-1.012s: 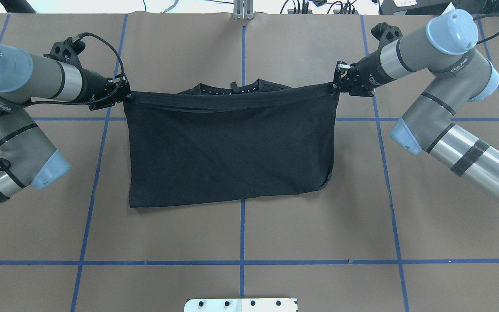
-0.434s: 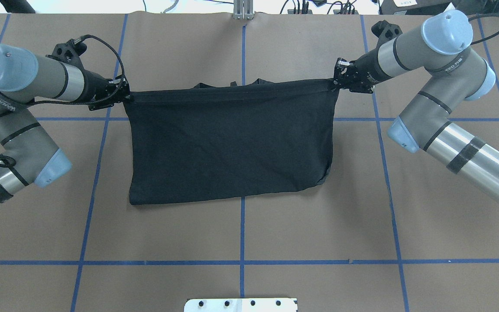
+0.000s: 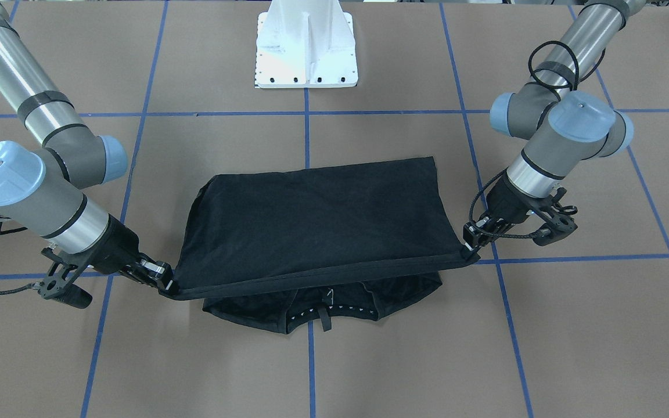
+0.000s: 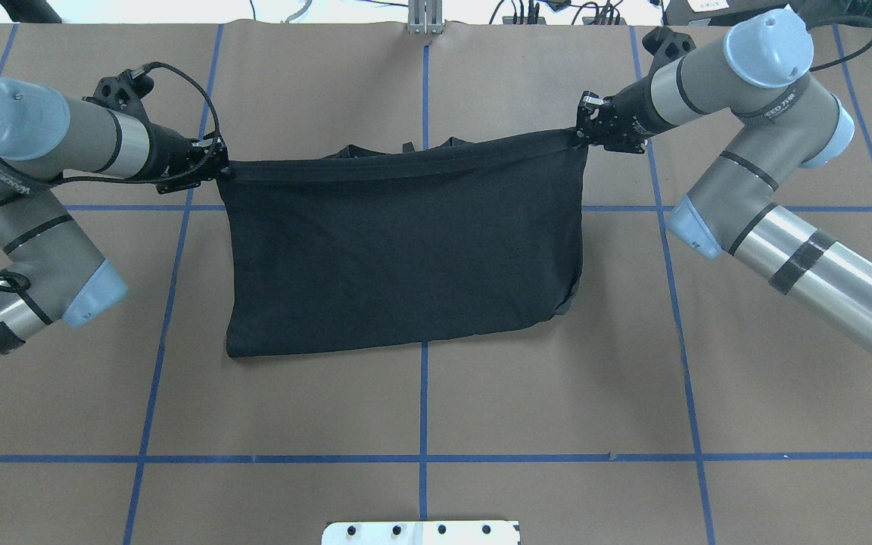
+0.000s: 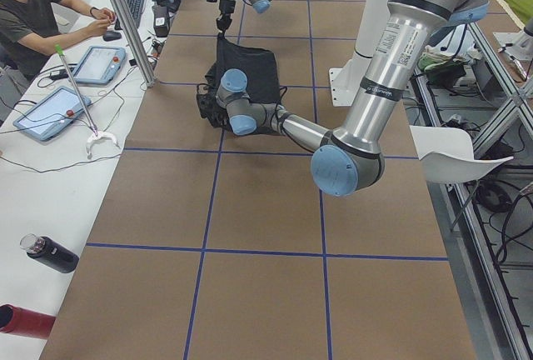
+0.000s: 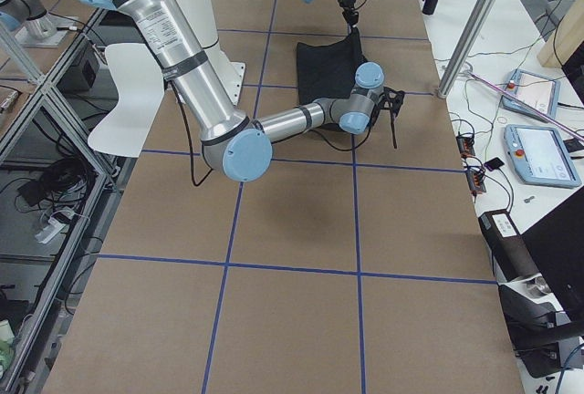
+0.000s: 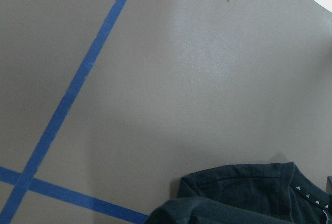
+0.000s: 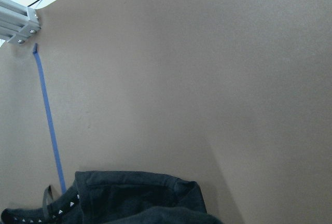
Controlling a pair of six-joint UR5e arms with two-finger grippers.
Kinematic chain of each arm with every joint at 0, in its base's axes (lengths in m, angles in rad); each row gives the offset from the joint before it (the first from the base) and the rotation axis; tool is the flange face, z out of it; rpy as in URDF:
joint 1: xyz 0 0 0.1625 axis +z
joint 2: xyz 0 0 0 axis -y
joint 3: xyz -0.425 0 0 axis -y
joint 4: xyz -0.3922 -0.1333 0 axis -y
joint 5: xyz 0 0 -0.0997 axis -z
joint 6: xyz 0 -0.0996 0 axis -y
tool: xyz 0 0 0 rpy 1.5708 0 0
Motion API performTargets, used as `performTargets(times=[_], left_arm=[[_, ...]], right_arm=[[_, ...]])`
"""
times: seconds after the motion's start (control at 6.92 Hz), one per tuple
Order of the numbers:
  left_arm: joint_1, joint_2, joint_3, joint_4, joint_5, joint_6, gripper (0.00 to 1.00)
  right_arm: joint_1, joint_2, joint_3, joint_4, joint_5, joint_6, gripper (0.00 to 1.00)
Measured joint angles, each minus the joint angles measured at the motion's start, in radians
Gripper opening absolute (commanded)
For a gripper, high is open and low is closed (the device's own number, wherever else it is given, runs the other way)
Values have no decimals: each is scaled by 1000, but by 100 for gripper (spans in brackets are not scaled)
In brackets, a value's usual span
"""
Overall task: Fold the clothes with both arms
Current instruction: 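Lay the hem down near the collar and open both grippers, then move the right gripper to the folded shirt's corner nearest it and grasp it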
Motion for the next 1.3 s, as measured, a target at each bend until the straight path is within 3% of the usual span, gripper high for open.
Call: performTargets(times=[0.14,0.29,0.87,1.3], left_arm=[[0,-3,-1,0,0,0,69],[-1,-5,-2,0,0,0,100],[-14,-3,-26,5,-3,1,100],[-39,-3,-68,12,-10,1,100]], right_arm=[[0,5,-2,0,-2,0,65],[0,6,-2,0,-4,1,99],[-1,3,14,1,-9,5,100],[-54,-74,126,-6,47,39,100]])
